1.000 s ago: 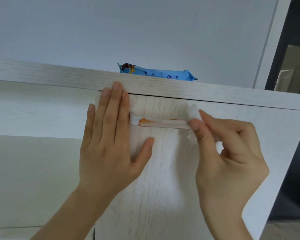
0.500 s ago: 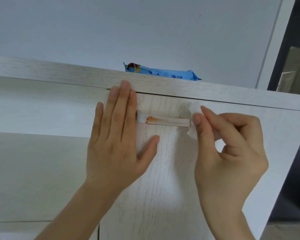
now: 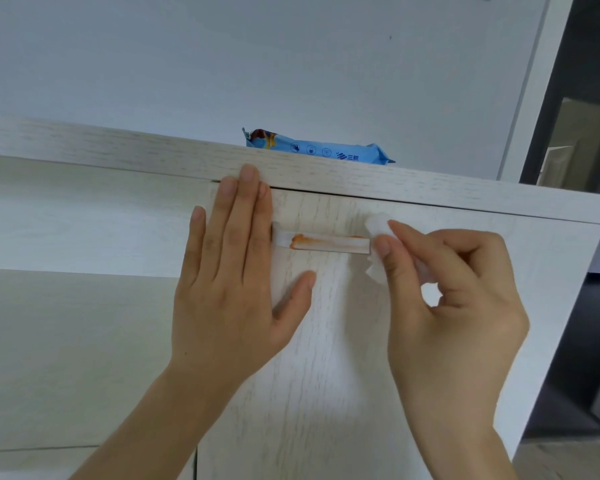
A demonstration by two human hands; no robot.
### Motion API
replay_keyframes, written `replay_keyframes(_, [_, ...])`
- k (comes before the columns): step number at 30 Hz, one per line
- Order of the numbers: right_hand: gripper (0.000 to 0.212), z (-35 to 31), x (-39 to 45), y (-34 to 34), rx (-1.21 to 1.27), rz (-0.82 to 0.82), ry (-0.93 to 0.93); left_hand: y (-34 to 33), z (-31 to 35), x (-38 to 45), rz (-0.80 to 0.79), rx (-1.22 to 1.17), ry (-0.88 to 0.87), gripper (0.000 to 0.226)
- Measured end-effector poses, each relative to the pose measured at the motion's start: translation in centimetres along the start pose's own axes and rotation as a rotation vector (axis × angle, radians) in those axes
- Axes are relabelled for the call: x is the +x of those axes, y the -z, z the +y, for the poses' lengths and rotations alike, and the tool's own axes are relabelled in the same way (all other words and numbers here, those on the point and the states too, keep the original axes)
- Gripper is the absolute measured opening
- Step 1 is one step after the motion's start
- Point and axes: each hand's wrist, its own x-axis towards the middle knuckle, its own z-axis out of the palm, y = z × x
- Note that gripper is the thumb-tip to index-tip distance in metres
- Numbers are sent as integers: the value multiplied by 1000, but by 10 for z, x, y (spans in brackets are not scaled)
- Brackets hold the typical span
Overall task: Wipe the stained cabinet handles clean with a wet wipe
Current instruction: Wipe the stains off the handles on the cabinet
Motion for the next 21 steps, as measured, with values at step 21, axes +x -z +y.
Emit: replay_keyframes(21, [13,-14,-2,-7,0,-14,26,2,-6,1,-2,-84,-35,76])
